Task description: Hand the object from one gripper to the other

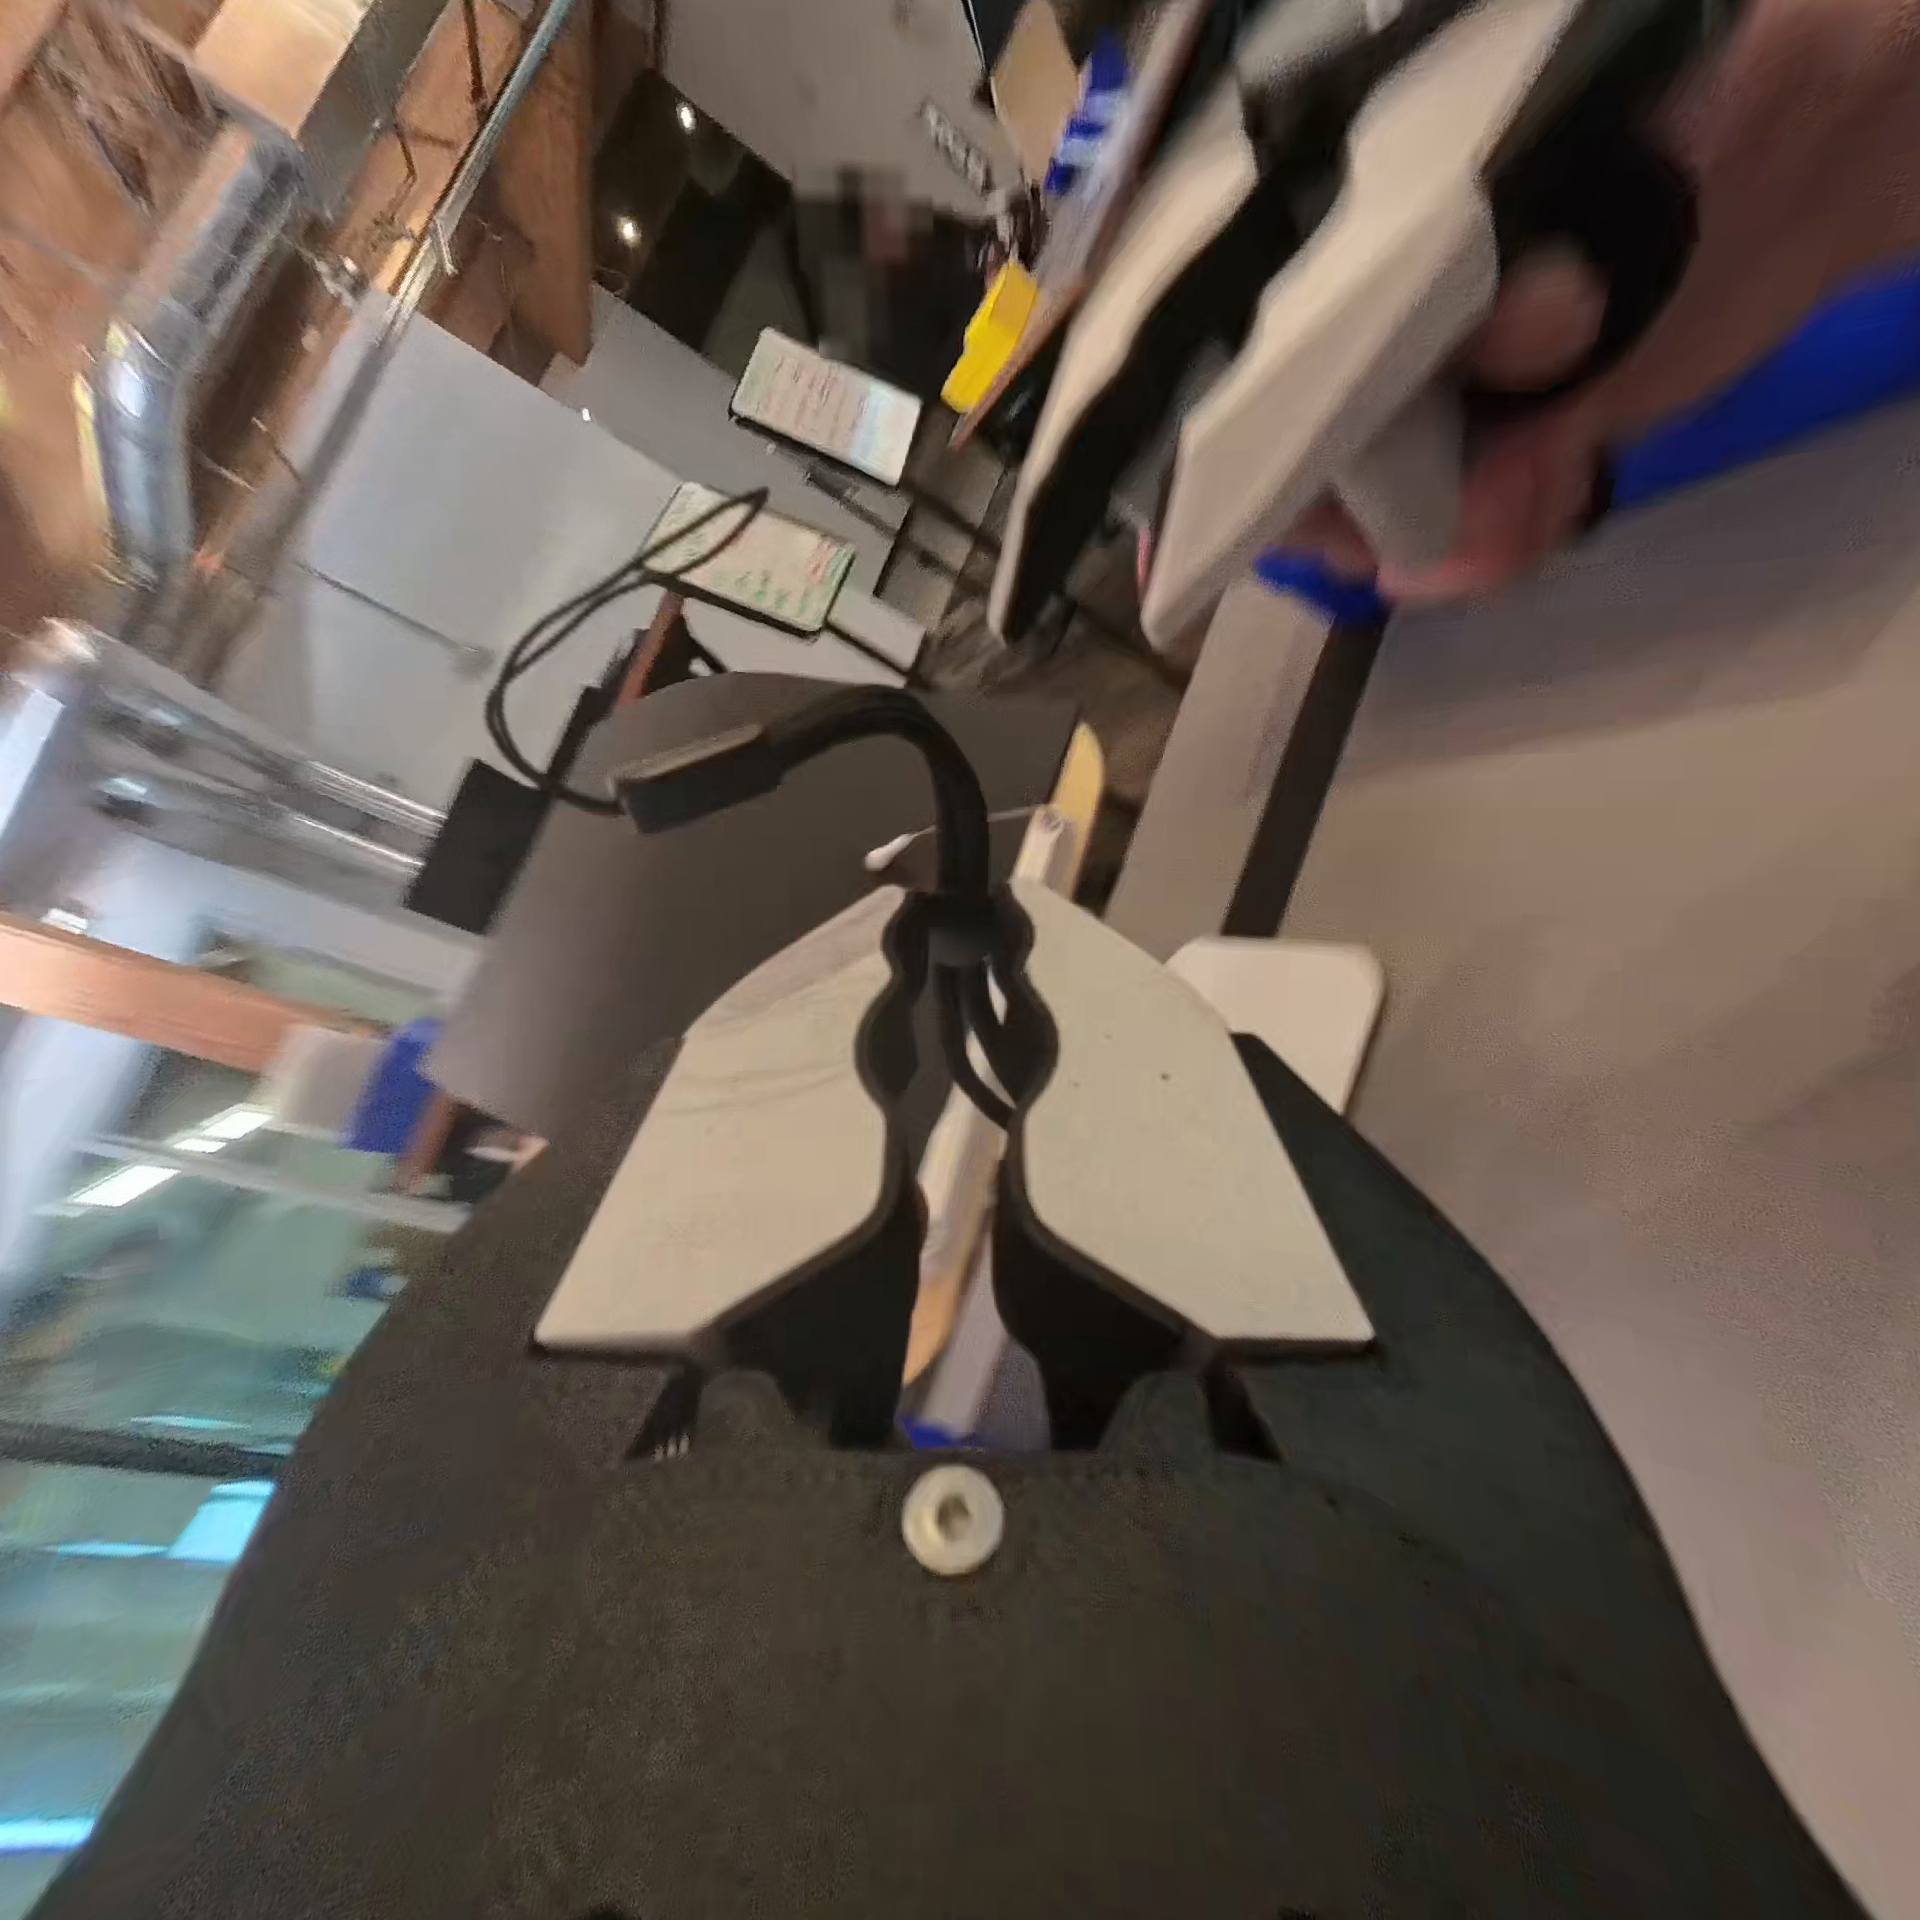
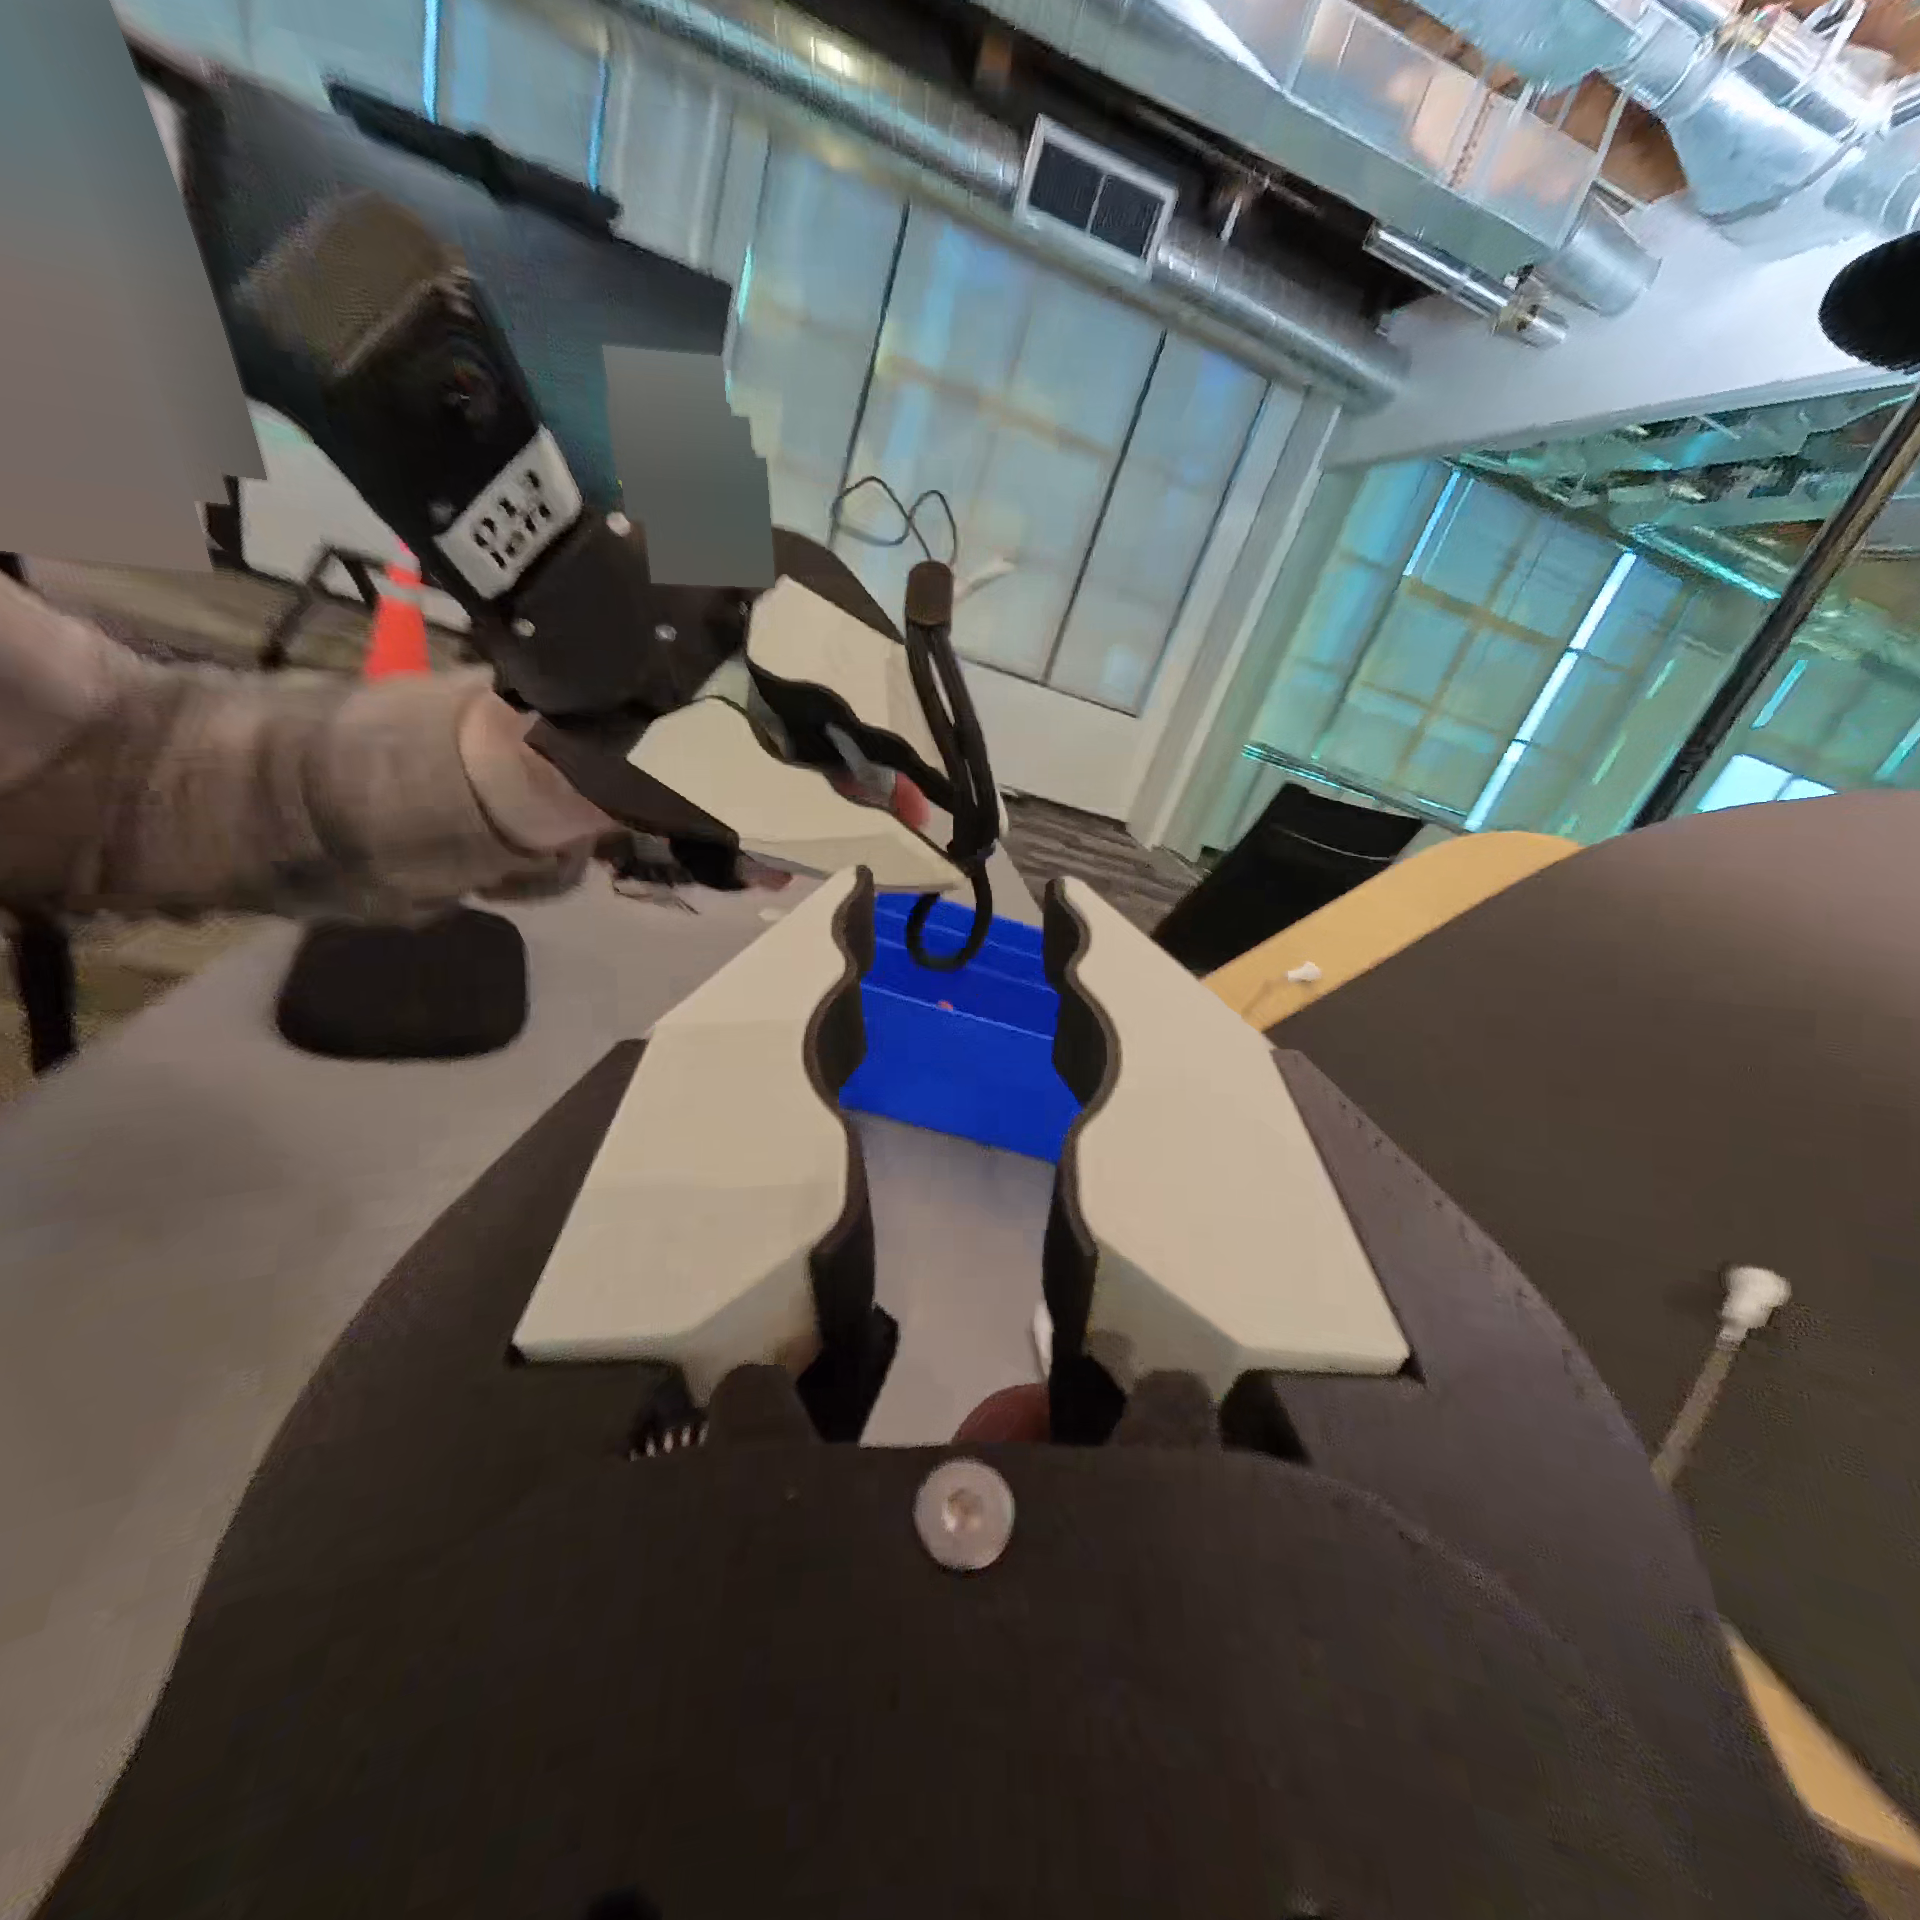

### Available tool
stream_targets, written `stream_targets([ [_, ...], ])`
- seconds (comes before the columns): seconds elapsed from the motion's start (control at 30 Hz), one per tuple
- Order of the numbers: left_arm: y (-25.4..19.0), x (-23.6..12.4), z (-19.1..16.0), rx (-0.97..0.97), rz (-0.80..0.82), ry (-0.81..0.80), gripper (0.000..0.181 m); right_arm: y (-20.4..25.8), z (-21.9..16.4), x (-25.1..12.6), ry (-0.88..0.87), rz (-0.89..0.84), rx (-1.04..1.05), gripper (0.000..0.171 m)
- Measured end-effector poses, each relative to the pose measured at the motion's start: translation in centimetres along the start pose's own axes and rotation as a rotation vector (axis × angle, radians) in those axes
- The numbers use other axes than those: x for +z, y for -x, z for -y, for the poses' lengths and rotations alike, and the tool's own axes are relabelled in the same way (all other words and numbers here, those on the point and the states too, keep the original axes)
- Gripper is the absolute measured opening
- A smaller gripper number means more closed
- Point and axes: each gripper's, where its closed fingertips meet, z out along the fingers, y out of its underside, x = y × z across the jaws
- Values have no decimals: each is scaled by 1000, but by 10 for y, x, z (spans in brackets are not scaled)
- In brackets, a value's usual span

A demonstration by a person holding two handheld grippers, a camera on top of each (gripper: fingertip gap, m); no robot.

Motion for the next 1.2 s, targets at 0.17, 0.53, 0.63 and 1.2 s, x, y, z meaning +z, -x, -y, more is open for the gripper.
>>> stream_targets([
  [0.17, 6, 0, 0, 352, -9, 122, 12, 2, 4, -9, 138, -29, -174, 32],
  [0.53, 20, 4, 2, 618, -36, 233, 12, 10, 28, -39, 248, -29, -392, 30],
  [0.63, 20, 6, 4, 630, -44, 234, 12, -3, 42, -48, 228, -114, -402, 27],
  [1.2, 9, 11, 37, 553, -106, 177, 13, -9, 6, 11, 139, -306, -429, 11],
])
